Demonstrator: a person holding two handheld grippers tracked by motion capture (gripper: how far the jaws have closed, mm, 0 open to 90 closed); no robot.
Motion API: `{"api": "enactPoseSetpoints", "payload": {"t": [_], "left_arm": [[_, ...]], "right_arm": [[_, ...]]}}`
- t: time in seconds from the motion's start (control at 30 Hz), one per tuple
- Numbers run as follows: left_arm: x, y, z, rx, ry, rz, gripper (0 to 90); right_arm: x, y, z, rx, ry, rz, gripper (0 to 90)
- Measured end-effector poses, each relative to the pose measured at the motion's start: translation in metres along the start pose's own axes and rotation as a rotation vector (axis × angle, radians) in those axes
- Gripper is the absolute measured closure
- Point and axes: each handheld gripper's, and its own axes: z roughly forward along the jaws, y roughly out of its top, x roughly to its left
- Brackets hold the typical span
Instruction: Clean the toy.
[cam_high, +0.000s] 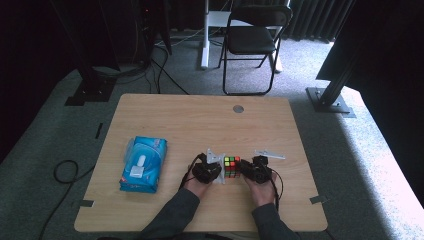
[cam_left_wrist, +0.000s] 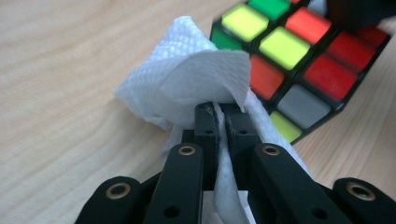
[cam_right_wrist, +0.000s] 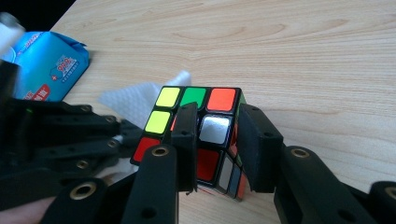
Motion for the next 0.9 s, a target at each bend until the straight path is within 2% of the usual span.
{"api": "enactPoseSetpoints", "payload": {"t": [0.5,0.9], "left_arm": [[0.002,0.001,-0.002,0.001,-0.002,0.000,85.9],[0.009,0.005,-0.023,-0.049,-0.005,-0.014,85.9]], "right_arm": [[0.000,0.000,0.000,-0.001,0.002,0.000,69.2],[0.000,0.000,0.000,-0.002,0.001,-0.001,69.2]]}}
